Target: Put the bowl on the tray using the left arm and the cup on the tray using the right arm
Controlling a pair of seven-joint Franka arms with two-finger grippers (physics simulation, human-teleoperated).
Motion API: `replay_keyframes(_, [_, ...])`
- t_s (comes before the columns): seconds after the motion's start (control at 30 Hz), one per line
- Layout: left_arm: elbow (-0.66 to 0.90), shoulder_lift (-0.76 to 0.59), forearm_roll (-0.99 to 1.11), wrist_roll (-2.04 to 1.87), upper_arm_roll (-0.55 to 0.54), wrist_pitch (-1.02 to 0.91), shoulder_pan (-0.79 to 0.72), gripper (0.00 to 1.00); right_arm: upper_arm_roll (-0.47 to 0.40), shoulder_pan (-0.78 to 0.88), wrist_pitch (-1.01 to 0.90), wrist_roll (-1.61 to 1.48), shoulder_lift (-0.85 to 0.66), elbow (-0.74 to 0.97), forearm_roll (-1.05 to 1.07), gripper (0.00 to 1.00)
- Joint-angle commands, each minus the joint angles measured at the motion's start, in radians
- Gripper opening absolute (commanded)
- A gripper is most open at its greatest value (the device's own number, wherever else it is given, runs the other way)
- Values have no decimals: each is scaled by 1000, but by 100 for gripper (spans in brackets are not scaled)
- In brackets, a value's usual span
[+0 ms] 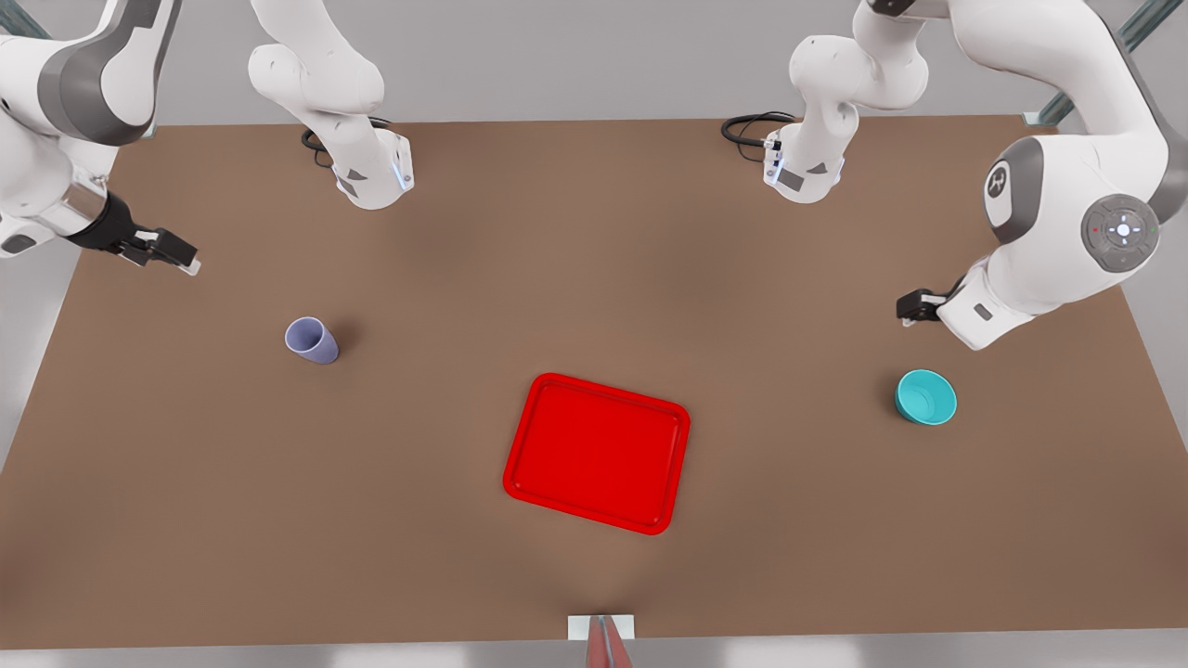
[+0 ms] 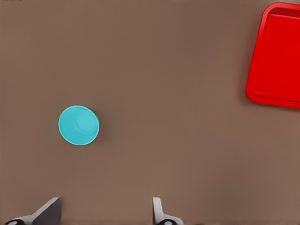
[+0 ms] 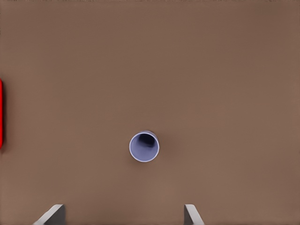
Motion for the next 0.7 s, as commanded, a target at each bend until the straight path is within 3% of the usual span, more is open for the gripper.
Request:
replay_keyframes(0.0, [-2,0,6,2,0,0,0,100,0,0,2,0,0,0,0,100])
replay_keyframes(0.07, [-119,18,7,-6,0,92,29,100,0,2,11,0,6,0,0,100])
replay_keyframes(0.17, [-222,192,-174,236,-1,347,315,100,2,3,11,0,6,0,0,100])
replay_keyframes(0.23, [-239,290,-247,439,0,394,416,100,0,2,11,-2,6,0,0,100])
replay_keyframes(0.47, [-245,434,-411,426,0,511,470,100,0,2,11,-2,14,0,0,100])
replay_keyframes(0.67, [-245,492,-422,434,-1,584,471,100,0,-1,11,-3,18,-2,0,100])
